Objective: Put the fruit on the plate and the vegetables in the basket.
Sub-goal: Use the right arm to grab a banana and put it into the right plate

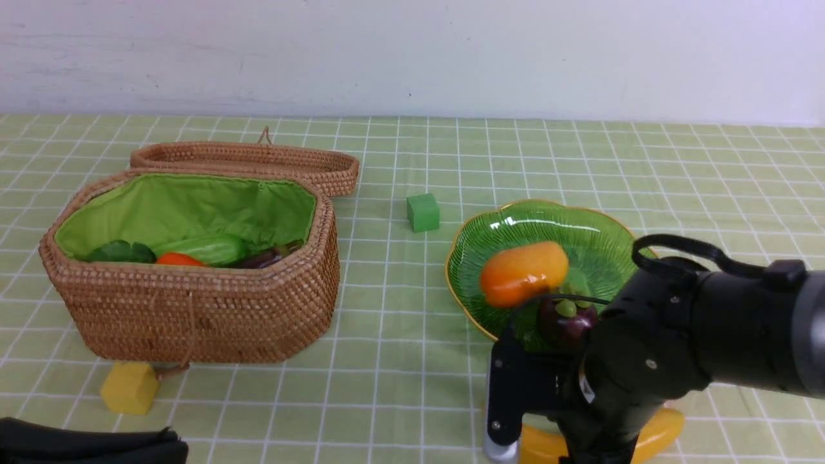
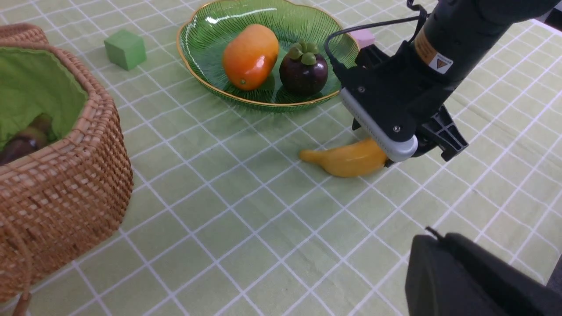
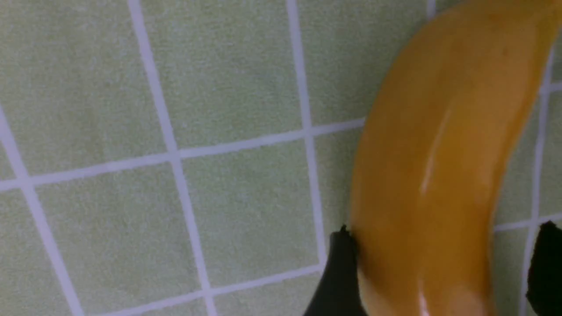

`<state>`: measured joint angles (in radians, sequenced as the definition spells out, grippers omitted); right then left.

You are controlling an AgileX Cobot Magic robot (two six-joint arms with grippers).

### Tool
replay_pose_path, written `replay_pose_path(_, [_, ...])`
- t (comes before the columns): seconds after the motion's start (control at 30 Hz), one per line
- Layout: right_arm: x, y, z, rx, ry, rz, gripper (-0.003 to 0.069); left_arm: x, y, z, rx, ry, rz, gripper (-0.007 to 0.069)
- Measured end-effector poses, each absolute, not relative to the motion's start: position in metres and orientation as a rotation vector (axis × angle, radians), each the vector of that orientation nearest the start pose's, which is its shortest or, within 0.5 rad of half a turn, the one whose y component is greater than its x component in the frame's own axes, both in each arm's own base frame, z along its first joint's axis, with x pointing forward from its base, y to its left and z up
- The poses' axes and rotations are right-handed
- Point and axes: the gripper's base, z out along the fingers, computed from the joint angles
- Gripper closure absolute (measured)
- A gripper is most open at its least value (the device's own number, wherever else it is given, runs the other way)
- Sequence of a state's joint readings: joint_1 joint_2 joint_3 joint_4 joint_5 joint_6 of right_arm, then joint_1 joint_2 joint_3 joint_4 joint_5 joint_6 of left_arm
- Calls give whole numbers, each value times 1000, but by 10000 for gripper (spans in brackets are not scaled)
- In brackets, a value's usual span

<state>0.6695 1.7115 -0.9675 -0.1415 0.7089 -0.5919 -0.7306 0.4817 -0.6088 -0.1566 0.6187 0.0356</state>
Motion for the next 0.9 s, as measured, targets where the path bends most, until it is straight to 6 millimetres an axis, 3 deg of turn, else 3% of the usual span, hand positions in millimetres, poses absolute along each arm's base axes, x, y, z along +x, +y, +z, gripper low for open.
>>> replay_pose_path(0.23, [250,186,160,-1889,2292,-160,176,63,-67,327,697,1902,-611,634])
replay_pose_path(0.33, [250,186,159,-1887,2314,-148,246,63,-67,327,699,1905,-609,634])
replay_pose_path(0.4, [249,186,159,-1884,2334,-135,331,63,-67,327,699,1904,-608,634])
replay_pose_path(0.57, [243,184,165,-1882,2384,-114,337,63,-67,327,703,1902,-604,634])
replay_pose_path(0.67, [236,183,188,-1842,2464,-53,337,63,-67,327,716,1896,-595,634])
replay_pose_path(0.8, [229,188,264,-1637,2430,115,337,63,-67,327,739,1883,-578,634])
replay_pose_path(0.83, [229,188,267,-1627,2424,116,337,63,-67,327,739,1883,-578,634])
replay_pose_path(0.87, [235,187,290,-1502,2366,121,337,63,-67,327,741,1875,-576,634])
replay_pose_path(0.9, [236,186,292,-1496,2362,121,337,63,-67,328,740,1872,-577,634])
